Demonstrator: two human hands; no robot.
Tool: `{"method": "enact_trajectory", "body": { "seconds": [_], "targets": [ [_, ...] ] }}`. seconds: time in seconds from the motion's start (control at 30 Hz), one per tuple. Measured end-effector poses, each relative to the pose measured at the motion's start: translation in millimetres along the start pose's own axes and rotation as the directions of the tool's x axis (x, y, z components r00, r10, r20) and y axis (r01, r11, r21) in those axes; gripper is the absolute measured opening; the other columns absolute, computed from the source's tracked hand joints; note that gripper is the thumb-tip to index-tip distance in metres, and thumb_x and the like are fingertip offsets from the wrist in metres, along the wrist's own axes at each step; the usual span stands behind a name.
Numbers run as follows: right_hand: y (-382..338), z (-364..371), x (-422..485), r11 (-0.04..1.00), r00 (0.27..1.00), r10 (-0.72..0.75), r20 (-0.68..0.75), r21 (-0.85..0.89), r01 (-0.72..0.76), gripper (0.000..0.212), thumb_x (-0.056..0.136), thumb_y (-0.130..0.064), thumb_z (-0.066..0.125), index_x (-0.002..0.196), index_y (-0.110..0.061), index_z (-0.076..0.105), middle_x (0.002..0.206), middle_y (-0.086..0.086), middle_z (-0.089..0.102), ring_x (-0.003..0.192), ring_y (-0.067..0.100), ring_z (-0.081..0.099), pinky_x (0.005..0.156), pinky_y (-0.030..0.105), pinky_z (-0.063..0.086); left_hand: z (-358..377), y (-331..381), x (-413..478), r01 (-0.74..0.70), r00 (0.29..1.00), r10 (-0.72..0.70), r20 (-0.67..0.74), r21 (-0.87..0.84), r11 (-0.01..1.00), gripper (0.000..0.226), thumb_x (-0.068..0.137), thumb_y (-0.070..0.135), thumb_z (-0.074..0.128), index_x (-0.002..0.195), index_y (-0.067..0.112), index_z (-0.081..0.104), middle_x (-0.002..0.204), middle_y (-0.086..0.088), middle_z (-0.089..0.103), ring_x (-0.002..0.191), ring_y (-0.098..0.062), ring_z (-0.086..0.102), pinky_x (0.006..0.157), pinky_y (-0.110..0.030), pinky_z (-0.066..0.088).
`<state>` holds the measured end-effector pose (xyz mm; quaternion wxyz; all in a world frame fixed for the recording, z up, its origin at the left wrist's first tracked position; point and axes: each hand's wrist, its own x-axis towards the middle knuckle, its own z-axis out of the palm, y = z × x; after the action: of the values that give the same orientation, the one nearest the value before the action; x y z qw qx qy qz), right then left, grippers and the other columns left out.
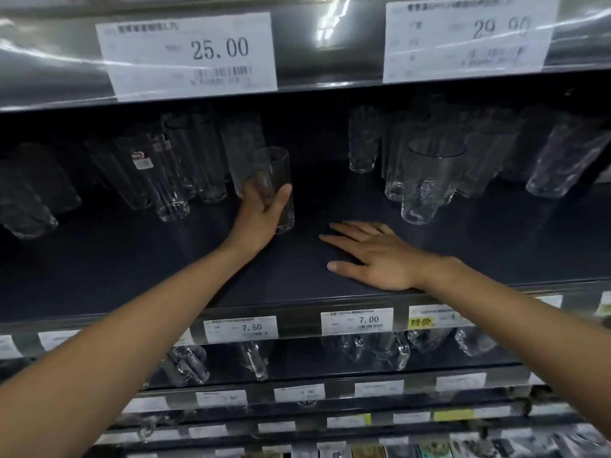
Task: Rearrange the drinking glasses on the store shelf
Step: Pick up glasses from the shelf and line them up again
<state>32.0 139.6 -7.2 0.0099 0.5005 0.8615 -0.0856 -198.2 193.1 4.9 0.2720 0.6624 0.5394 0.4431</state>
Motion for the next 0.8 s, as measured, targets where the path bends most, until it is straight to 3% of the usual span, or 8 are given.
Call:
{"method": "enact_trajectory", "body": {
  "seconds": [0.13,0.23,0.33,0.43,0.53,0.6,0.8],
  "targets": [
    [0,1,2,1.0,1.0,-0.001,-0.01,0.012,0.001,0.069,0.094,-0.072,0.021,0.156,-0.044,0.009,0.166,-0.013,0.001,0.151,0.007,-0.005,0.122,0.038,-0.002,3,-20,0,0.002,0.998,0.008,-0.068,0.141,0.99,0.058,0.09,0.04,0.068,0.135,0.013,0.042,0.129,-0.002,0.055,0.115,-0.015,0.056,0.094,-0.024,0.042],
    [0,0,2,1.0,1.0,-0.001,-0.013,0.021,0.001,0.068,0.094,-0.071,0.023,0.155,-0.044,0.011,0.166,-0.013,0.003,0.151,0.007,-0.004,0.122,0.038,-0.001,2,-27,4,0.022,0.995,-0.004,-0.098,0.185,0.983,0.06,0.081,0.057,0.068,0.128,0.02,0.055,0.124,-0.003,0.061,0.113,-0.017,0.059,0.098,-0.03,0.048],
    [0,0,2,1.0,1.0,0.001,-0.014,0.023,-0.001,0.069,0.093,-0.072,0.023,0.155,-0.045,0.011,0.166,-0.014,0.003,0.151,0.007,-0.004,0.122,0.037,-0.001,6,-24,12,0.029,0.988,0.009,-0.157,0.238,0.971,0.069,0.074,0.068,0.066,0.123,0.02,0.062,0.124,-0.006,0.061,0.112,-0.019,0.058,0.096,-0.026,0.047],
    [1,0,2,1.0,1.0,0.001,-0.025,0.025,0.0,0.07,0.09,-0.074,0.022,0.154,-0.046,0.012,0.165,-0.015,0.004,0.151,0.006,-0.004,0.122,0.035,-0.001,16,-19,24,0.089,0.974,-0.043,-0.222,0.205,0.975,0.067,0.078,0.056,0.074,0.124,0.01,0.058,0.123,-0.011,0.06,0.111,-0.023,0.059,0.087,-0.026,0.047],
    [-1,-1,1,0.999,1.0,0.006,-0.029,0.036,-0.005,0.07,0.09,-0.073,0.024,0.154,-0.046,0.013,0.165,-0.016,0.005,0.151,0.006,-0.003,0.121,0.033,-0.001,21,-13,32,0.115,0.956,-0.071,-0.286,0.14,0.983,0.068,0.08,0.045,0.078,0.129,0.007,0.048,0.127,-0.01,0.06,0.115,-0.022,0.058,0.091,-0.025,0.046],
    [-3,-3,-1,0.999,0.999,0.01,-0.031,0.047,-0.009,0.071,0.089,-0.073,0.024,0.154,-0.046,0.014,0.165,-0.016,0.005,0.151,0.006,-0.003,0.12,0.032,-0.001,22,-14,37,0.111,0.942,-0.057,-0.331,0.148,0.983,0.064,0.08,0.043,0.079,0.123,0.007,0.048,0.122,-0.01,0.061,0.111,-0.024,0.06,0.094,-0.032,0.05],
    [-5,-4,-1,0.999,0.999,0.019,-0.034,0.05,-0.018,0.071,0.089,-0.073,0.025,0.154,-0.046,0.015,0.165,-0.016,0.006,0.151,0.005,-0.002,0.12,0.032,-0.001,23,-16,44,0.124,0.921,-0.045,-0.388,0.181,0.976,0.061,0.08,0.046,0.078,0.115,0.006,0.048,0.107,-0.014,0.066,0.096,-0.03,0.066,0.083,-0.042,0.057]
  ]
}}
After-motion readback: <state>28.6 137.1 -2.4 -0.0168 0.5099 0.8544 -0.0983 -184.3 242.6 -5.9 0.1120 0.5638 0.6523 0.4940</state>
